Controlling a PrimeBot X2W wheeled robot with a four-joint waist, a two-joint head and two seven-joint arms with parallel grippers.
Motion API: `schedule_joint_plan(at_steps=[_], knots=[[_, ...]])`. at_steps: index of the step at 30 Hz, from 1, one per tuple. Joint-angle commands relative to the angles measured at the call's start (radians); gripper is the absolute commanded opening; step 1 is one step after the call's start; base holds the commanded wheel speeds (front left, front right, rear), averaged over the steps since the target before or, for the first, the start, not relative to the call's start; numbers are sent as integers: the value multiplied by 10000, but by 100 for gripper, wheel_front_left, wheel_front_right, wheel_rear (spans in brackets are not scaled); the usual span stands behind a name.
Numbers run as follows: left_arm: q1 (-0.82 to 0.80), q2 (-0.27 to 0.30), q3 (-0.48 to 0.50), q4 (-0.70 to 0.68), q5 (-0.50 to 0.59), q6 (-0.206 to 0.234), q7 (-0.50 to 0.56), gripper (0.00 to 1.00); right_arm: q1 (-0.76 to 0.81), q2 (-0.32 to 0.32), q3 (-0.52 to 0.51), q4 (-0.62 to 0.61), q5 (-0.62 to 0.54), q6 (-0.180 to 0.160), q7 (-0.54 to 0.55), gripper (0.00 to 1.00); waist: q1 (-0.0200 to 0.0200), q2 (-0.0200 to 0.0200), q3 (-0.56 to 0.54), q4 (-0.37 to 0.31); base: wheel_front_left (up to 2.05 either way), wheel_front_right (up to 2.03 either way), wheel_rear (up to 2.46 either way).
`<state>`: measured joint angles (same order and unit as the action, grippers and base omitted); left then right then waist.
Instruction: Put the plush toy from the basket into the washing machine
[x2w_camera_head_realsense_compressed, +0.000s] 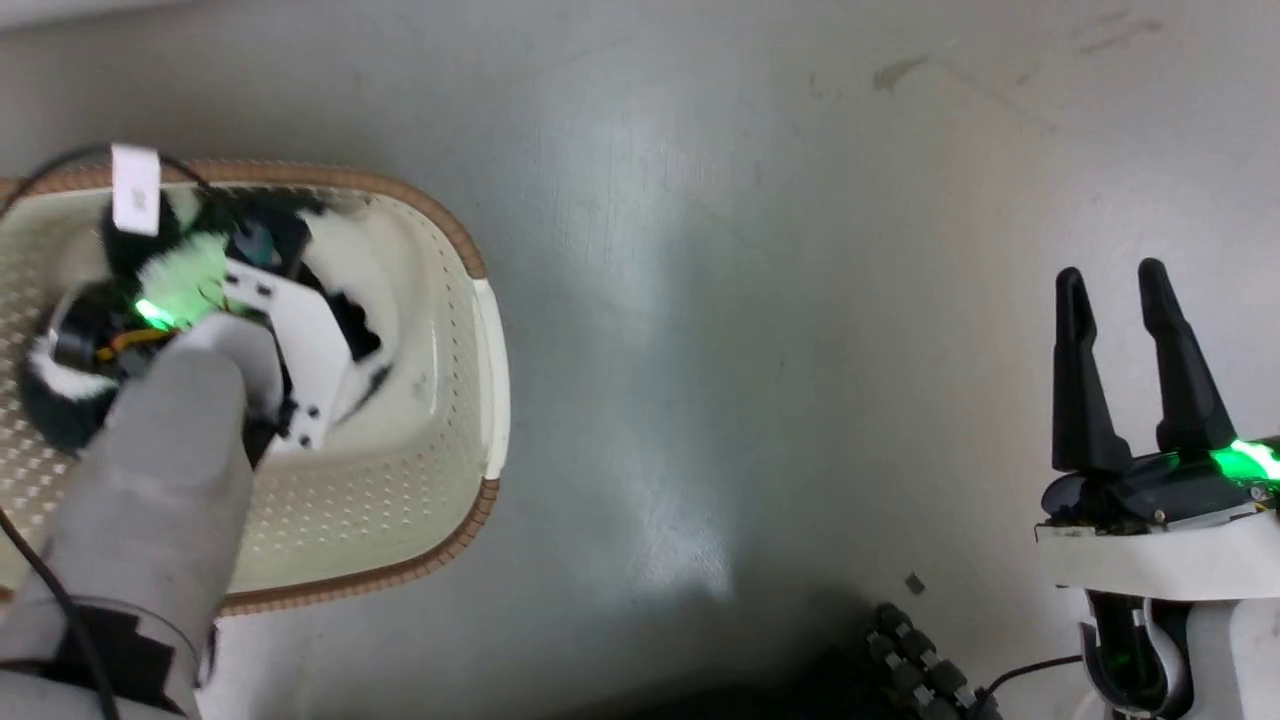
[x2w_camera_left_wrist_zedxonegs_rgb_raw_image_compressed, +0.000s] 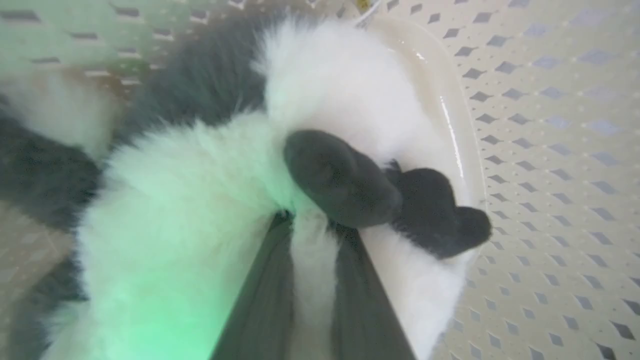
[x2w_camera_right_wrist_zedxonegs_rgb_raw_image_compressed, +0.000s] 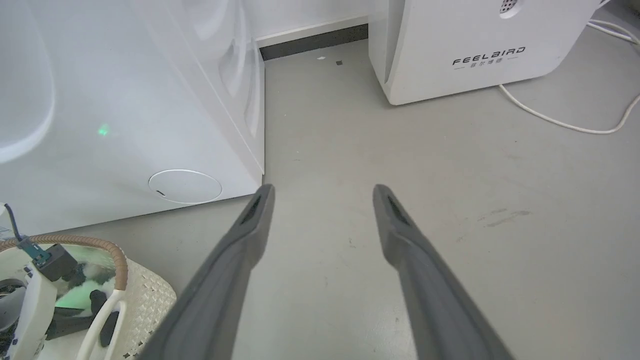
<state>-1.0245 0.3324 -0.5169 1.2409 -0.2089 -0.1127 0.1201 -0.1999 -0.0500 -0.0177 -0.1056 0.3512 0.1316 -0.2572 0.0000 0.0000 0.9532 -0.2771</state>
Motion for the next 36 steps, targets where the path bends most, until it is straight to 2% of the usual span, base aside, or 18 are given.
schedule_joint_plan(at_steps=[1,18,25,28,36], knots=[[510,11,16,270,-82,87,-118,0,-141,-2,-63,31,-61,-9,-45,100,0,0,-446,142,0,0,0],[2503,-1338,384,325,-1041,107,-3093,0,773,-2,-557,360,-1072,-9,-45,100,0,0,-4226,1124,0,0,0],[3361,-1659,515,-72,-1297,142,-3753,0,1342,-2,-636,427,-1346,-9,-45,100,0,0,-5568,1541,0,0,0],[3828,-1711,672,-709,-1399,254,-3807,0,1537,-2,-653,416,-1442,-9,-45,100,0,0,-6079,1692,0,0,0],[5728,-1623,1430,-4180,-1212,758,-3816,0,1949,-2,-762,292,-1513,-9,-45,100,0,0,-7030,2066,0,0,0]])
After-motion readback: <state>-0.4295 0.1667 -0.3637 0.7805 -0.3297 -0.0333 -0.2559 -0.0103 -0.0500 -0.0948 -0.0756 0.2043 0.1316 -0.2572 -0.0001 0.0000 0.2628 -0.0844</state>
